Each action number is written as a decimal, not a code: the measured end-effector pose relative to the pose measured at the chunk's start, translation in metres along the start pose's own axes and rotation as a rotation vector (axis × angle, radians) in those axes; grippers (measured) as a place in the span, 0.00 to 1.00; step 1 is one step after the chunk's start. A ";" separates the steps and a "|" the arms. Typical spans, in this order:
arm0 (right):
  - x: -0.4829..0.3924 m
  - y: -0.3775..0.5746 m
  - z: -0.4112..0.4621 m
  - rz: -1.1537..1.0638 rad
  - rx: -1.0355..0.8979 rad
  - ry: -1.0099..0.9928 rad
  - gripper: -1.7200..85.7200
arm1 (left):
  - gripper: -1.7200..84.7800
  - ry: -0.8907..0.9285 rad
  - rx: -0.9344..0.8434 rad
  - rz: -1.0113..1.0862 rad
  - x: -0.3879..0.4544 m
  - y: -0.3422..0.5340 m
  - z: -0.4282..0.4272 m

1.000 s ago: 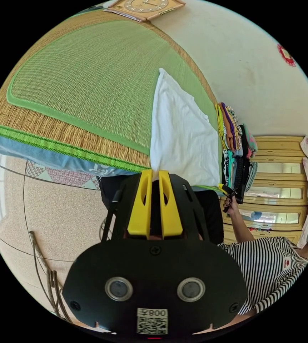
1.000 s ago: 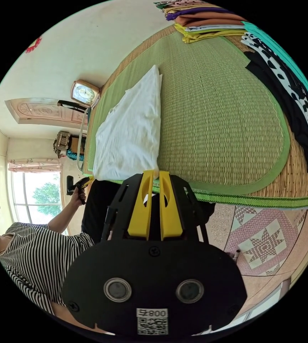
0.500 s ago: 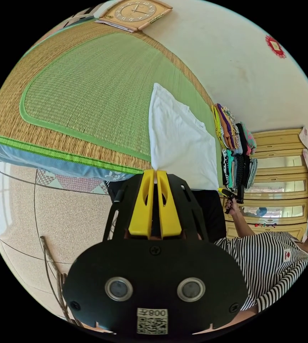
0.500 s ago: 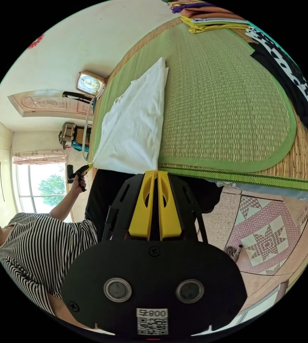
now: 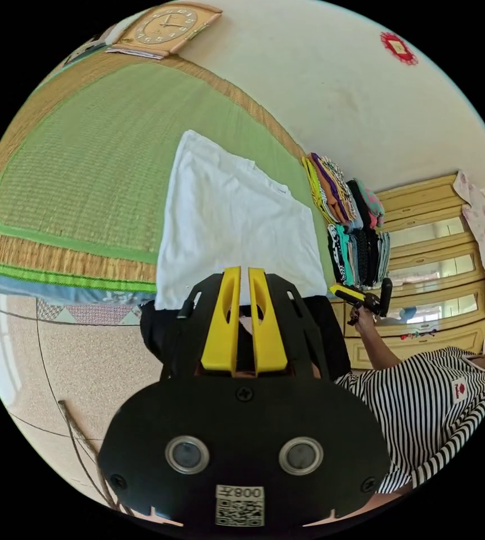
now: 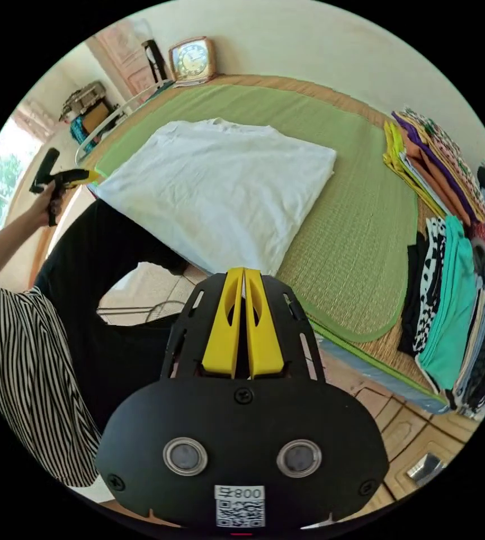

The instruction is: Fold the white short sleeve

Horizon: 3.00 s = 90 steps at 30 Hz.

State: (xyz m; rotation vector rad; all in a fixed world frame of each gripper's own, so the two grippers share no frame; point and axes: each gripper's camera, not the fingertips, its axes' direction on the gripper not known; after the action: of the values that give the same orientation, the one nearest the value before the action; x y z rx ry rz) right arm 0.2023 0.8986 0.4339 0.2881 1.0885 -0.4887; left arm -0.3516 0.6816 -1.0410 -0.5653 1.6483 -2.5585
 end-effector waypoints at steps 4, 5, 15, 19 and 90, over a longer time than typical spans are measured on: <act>-0.036 -0.021 0.004 -0.084 0.000 0.088 0.02 | 0.05 0.019 -0.123 0.130 0.042 -0.029 0.060; -0.043 -0.025 0.004 -0.095 0.003 0.101 0.02 | 0.05 0.017 -0.139 0.143 0.047 -0.032 0.068; -0.081 -0.062 0.019 -0.153 -0.034 0.095 0.04 | 0.05 0.038 -0.245 0.178 0.078 -0.059 0.153; -0.089 -0.070 0.014 -0.161 -0.029 0.074 0.06 | 0.05 0.055 -0.246 0.165 0.080 -0.063 0.170; 0.015 0.038 -0.037 0.079 0.030 -0.107 0.02 | 0.02 0.071 -0.333 0.176 0.114 -0.124 0.372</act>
State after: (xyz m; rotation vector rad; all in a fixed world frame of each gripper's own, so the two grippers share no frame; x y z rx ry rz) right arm 0.1992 0.9444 0.4034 0.3264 0.9630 -0.4453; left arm -0.3168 0.3846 -0.7635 -0.3284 2.0642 -2.2210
